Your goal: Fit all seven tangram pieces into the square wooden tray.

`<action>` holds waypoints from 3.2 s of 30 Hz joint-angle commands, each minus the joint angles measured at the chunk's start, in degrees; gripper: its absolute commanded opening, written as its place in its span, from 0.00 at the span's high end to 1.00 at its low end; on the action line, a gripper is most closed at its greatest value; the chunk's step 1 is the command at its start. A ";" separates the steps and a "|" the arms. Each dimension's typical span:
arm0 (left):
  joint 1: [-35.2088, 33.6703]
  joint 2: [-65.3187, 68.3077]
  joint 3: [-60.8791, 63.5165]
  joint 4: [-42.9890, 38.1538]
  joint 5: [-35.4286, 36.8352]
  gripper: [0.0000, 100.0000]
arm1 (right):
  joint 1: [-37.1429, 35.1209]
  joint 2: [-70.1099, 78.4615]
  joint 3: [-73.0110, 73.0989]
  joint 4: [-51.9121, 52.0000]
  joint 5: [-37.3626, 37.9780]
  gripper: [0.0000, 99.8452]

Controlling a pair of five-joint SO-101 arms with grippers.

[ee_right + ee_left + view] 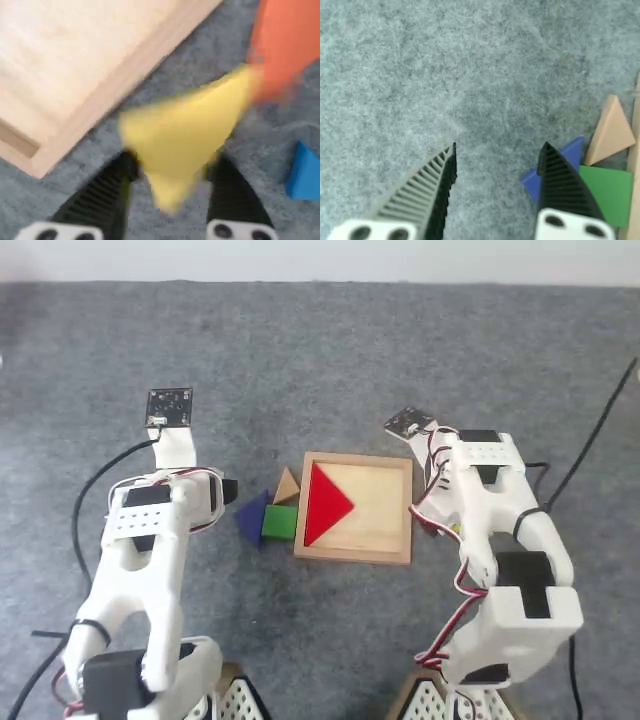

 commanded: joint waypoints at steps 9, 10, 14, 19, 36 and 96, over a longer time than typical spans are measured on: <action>-0.35 -0.35 -1.45 0.26 0.35 0.74 | -0.84 -7.96 -3.52 8.13 -3.60 0.87; -0.35 -0.35 -1.45 0.35 0.35 0.74 | -0.84 -8.57 -3.52 8.31 -3.87 0.87; -0.35 -0.35 -1.45 0.35 0.35 0.74 | -0.92 -9.80 -3.60 7.96 -8.79 0.87; -0.35 -0.35 -1.45 0.35 0.35 0.74 | -4.26 -8.04 -5.80 4.62 -19.08 0.78; -0.35 -0.35 -1.45 0.35 0.35 0.74 | -1.98 16.84 -25.41 8.31 -19.78 0.70; -0.26 -0.70 -1.54 0.44 0.35 0.74 | -2.95 15.87 -26.81 0.57 -49.05 0.66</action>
